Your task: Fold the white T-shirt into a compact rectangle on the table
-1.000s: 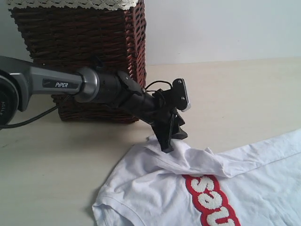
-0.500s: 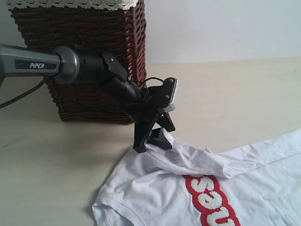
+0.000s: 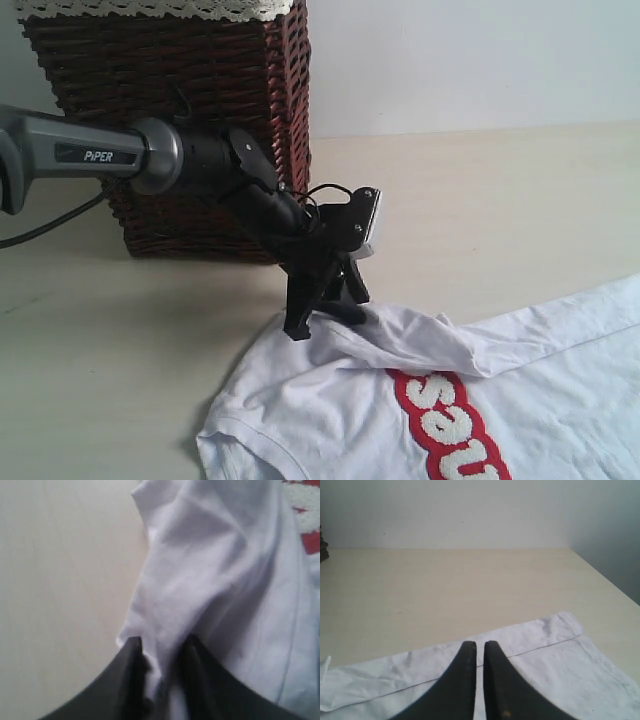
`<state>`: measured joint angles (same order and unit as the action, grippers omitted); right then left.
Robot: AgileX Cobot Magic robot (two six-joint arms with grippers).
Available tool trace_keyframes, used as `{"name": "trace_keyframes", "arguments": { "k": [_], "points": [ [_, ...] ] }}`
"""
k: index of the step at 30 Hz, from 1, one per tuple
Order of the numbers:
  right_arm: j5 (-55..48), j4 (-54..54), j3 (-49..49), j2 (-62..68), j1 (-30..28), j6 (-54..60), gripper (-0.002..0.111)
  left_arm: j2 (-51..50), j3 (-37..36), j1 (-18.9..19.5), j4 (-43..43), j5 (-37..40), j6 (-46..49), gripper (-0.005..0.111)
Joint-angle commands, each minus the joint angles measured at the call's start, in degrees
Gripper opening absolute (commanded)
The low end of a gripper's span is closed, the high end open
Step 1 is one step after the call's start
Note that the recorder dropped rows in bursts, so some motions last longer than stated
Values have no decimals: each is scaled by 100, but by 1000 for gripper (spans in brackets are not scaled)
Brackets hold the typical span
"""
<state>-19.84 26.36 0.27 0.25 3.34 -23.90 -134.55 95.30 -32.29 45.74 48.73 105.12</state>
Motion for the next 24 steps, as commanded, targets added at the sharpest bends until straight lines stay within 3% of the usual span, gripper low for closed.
{"name": "trace_keyframes", "arguments": {
  "k": [1,7,9,14,21,24],
  "points": [
    [75,-9,-27,-25,-30,5,8,-24,-6,-22,0,-282,66,0],
    [75,-9,-27,-25,-30,5,8,97,-6,-54,592,-1913,306,0],
    [75,-9,-27,-25,-30,5,8,234,-6,-63,579,-2027,304,0],
    [75,-9,-27,-25,-30,5,8,651,-6,-63,114,-584,157,0],
    [75,-9,-27,-25,-30,5,8,1037,-6,-63,-245,1914,-975,0],
    [75,-9,-27,-25,-30,5,8,1047,-46,-63,-365,2124,-1742,0]
  ]
}}
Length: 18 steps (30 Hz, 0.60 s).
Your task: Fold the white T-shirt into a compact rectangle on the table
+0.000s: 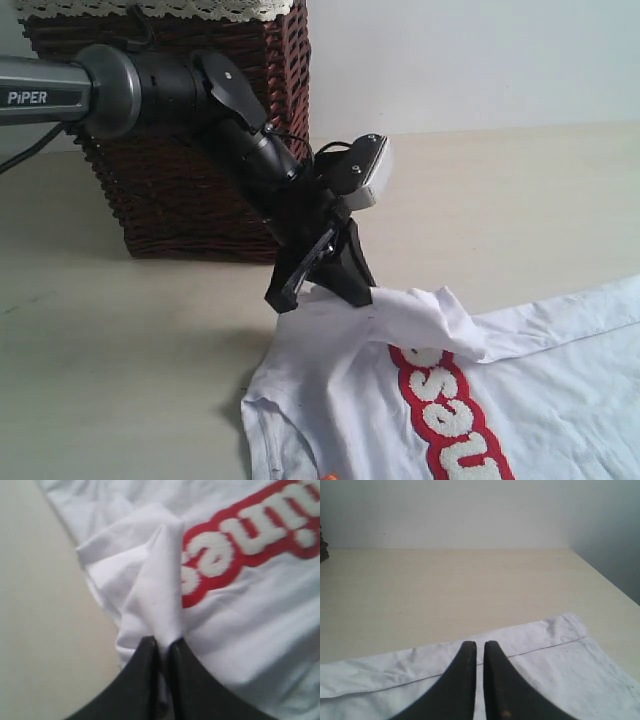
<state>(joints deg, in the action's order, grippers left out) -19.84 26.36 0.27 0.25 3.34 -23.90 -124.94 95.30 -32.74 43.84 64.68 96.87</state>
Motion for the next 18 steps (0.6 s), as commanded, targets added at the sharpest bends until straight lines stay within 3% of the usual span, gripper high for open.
{"name": "trace_keyframes", "arguments": {
  "k": [1,5,13,16,18],
  "points": [
    [75,-9,-27,-25,-30,5,8,86,-102,-18,-191,529,-1181,0],
    [75,-9,-27,-25,-30,5,8,86,-418,-34,-287,529,-1458,8],
    [75,-9,-27,-25,-30,5,8,86,-1408,-34,-259,529,-1458,69],
    [75,-9,-27,-25,-30,5,8,86,-1692,-34,-249,529,-1285,80],
    [75,-9,-27,-25,-30,5,8,86,-1730,-34,-235,529,-1269,81]
  ]
}}
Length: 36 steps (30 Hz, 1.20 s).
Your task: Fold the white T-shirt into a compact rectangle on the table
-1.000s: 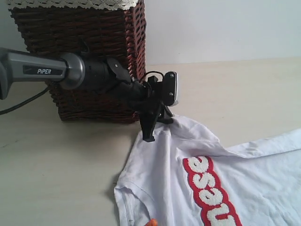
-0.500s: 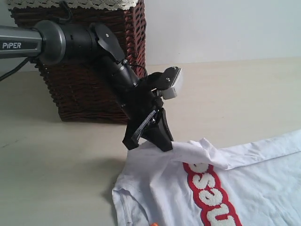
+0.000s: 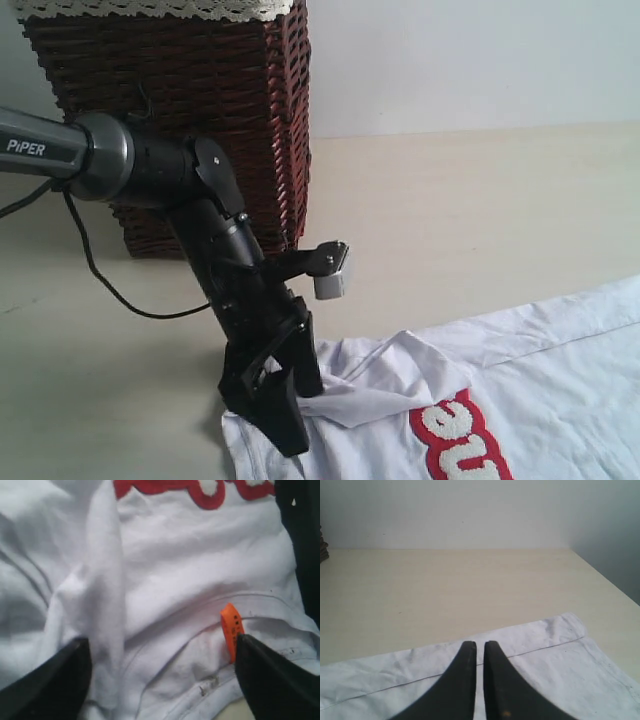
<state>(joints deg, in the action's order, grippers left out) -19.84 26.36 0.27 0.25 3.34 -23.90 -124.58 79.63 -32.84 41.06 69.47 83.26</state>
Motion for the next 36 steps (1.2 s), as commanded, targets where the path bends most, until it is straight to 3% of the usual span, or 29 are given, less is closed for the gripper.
{"name": "trace_keyframes", "arguments": {
  "k": [1,11,16,26,29,32,36],
  "points": [
    [75,-9,-27,-25,-30,5,8,79,-150,-25,58,49,92,81],
    [75,-9,-27,-25,-30,5,8,663,602,-25,407,47,389,81],
    [75,-9,-27,-25,-30,5,8,363,620,-226,1206,-1468,1360,81],
    [75,-9,-27,-25,-30,5,8,-676,620,-769,1169,-2435,1615,81],
    [75,-9,-27,-25,-30,5,8,-666,620,-778,1169,-2486,1604,73],
    [75,-9,-27,-25,-30,5,8,-508,628,-709,1182,-2486,1537,57],
    [75,-9,-27,-25,-30,5,8,-184,628,-665,1263,-2698,1537,55]
  ]
}}
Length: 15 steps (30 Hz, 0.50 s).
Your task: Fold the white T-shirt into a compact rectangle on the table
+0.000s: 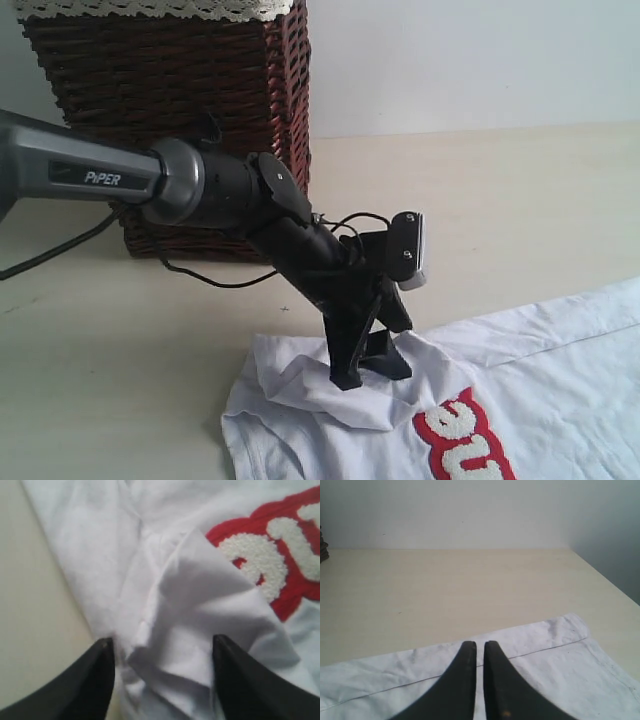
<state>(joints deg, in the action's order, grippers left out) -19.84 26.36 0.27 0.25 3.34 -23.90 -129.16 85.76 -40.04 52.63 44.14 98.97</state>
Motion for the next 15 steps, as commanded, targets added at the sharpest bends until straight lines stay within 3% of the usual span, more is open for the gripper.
{"name": "trace_keyframes", "arguments": {
  "k": [1,15],
  "points": [
    [75,-9,-27,-25,-30,5,8,298,15,67,212,-150,-34,55],
    [75,-9,-27,-25,-30,5,8,251,15,92,374,1,-34,51]
  ]
}}
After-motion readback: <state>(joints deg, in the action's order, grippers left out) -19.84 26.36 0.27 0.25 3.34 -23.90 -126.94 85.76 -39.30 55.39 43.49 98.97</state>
